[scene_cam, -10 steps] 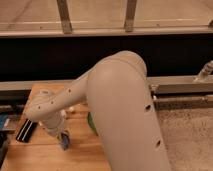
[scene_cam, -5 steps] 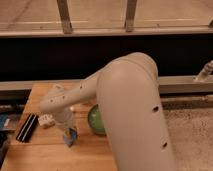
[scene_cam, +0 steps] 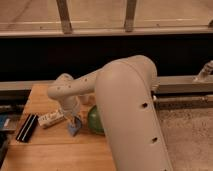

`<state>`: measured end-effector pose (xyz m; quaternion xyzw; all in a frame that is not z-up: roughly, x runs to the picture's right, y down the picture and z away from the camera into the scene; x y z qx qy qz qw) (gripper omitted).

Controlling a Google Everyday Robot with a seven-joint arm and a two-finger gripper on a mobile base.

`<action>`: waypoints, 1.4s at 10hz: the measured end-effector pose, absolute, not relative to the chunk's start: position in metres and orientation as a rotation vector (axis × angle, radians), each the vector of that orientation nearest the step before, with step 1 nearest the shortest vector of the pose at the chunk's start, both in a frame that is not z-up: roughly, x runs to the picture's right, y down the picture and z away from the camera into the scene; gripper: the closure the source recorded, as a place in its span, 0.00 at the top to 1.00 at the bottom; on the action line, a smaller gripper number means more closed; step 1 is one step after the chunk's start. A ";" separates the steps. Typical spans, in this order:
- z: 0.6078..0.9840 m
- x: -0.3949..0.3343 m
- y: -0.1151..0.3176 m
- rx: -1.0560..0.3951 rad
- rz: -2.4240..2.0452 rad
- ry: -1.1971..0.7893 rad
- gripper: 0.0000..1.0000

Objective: Wipe the white sponge on the table

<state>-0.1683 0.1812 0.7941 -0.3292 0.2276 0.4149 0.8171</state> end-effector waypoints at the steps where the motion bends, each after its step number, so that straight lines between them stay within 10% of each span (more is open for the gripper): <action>1: 0.794 -0.172 0.182 -0.702 0.879 0.481 0.00; 14: 0.742 -0.209 0.216 -0.696 0.803 0.385 0.00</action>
